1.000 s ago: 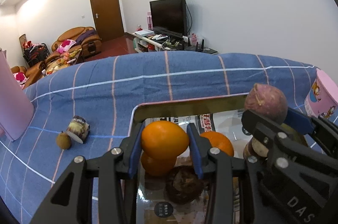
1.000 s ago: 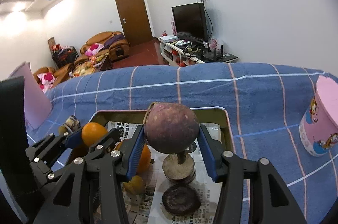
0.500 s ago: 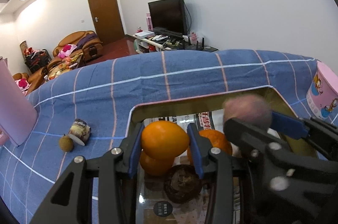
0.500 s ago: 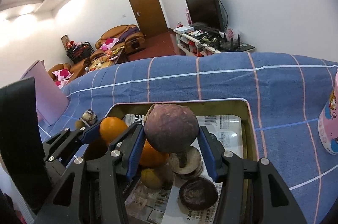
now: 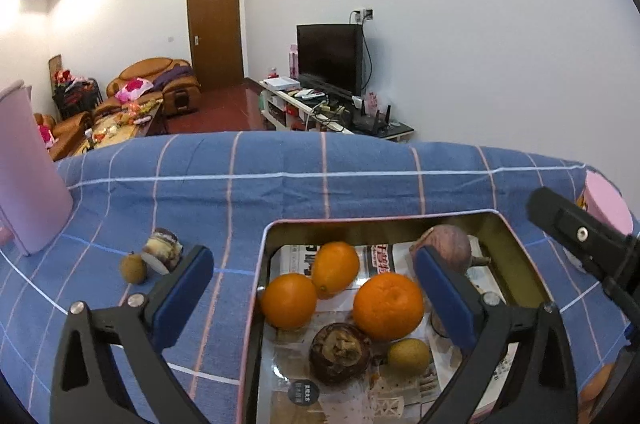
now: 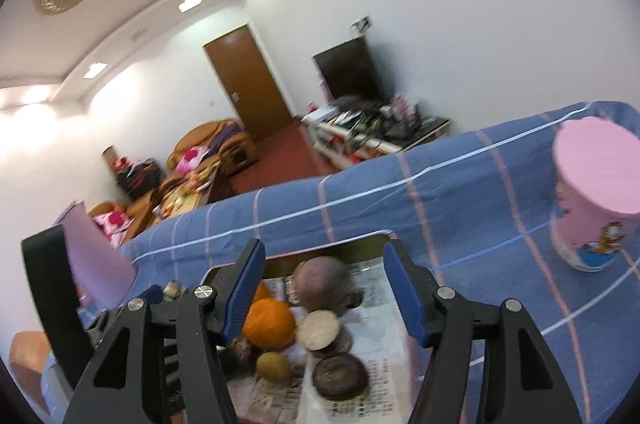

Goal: Organize fruits
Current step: 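Withdraw both tools from the tin box toward the jar and kiwi, then reach the open right tool to the small labelled jar on the bedspread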

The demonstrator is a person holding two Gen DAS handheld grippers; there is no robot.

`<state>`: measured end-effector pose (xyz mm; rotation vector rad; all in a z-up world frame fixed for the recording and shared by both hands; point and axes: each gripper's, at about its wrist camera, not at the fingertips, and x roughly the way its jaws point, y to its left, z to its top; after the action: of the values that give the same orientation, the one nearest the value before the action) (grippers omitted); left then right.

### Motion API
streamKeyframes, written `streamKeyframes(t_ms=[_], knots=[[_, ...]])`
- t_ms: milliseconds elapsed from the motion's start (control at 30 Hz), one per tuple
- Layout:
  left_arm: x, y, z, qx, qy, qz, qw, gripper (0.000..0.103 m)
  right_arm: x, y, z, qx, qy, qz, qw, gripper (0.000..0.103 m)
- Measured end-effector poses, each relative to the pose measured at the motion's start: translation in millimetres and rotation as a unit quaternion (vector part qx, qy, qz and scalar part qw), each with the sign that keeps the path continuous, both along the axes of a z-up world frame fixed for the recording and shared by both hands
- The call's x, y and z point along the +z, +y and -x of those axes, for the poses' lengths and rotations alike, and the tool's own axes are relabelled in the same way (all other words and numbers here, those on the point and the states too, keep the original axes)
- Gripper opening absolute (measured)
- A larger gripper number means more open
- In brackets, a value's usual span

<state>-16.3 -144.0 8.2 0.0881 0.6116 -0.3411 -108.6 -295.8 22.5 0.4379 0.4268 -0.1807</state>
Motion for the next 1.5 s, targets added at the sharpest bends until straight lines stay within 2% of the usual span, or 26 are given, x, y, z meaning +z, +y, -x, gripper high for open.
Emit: streamKeyframes(t_ms=[100,233,367,600,800,1033,1300,1500], knots=[[-4.2,4.0,-6.2,-0.001,0.017,0.002,0.9999,0.103,-5.0,0.3,6.5,-0.017,-0.009,-0.002,1.0,0.064],[-4.1,9.3,-3.3,0.009,-0.007,0.004,0.9999,0.103,-7.8,-2.2,10.4,-0.045,-0.005,0.016,0.999,0.064],[-2.8,11.6,1.0,0.014,-0.03,-0.011,0.9994,0.103,-11.8,-7.5,13.9,-0.047,-0.004,0.003,0.999,0.064],[-4.2,30.1,3.3,0.028,-0.037,-0.026,0.9986,0.103,-14.0,1.8,13.6,-0.035,0.004,0.005,0.999,0.064],[-4.8,55.3,3.3,0.042,-0.051,-0.035,0.9972,0.103,-14.2,17.6,18.9,-0.047,-0.001,0.014,0.999,0.064],[-5.3,81.9,-5.1,0.058,-0.065,-0.06,0.9943,0.103,-8.9,47.4,16.0,-0.042,-0.001,0.044,0.998,0.064],[-4.6,112.4,-16.9,0.074,-0.062,-0.059,0.9936,0.103,-7.8,85.1,-4.3,-0.02,0.0,0.029,0.999,0.064],[-5.8,140.1,-37.0,0.102,-0.053,-0.071,0.9908,0.103,-4.9,118.9,-21.8,0.003,-0.002,0.04,0.999,0.064]])
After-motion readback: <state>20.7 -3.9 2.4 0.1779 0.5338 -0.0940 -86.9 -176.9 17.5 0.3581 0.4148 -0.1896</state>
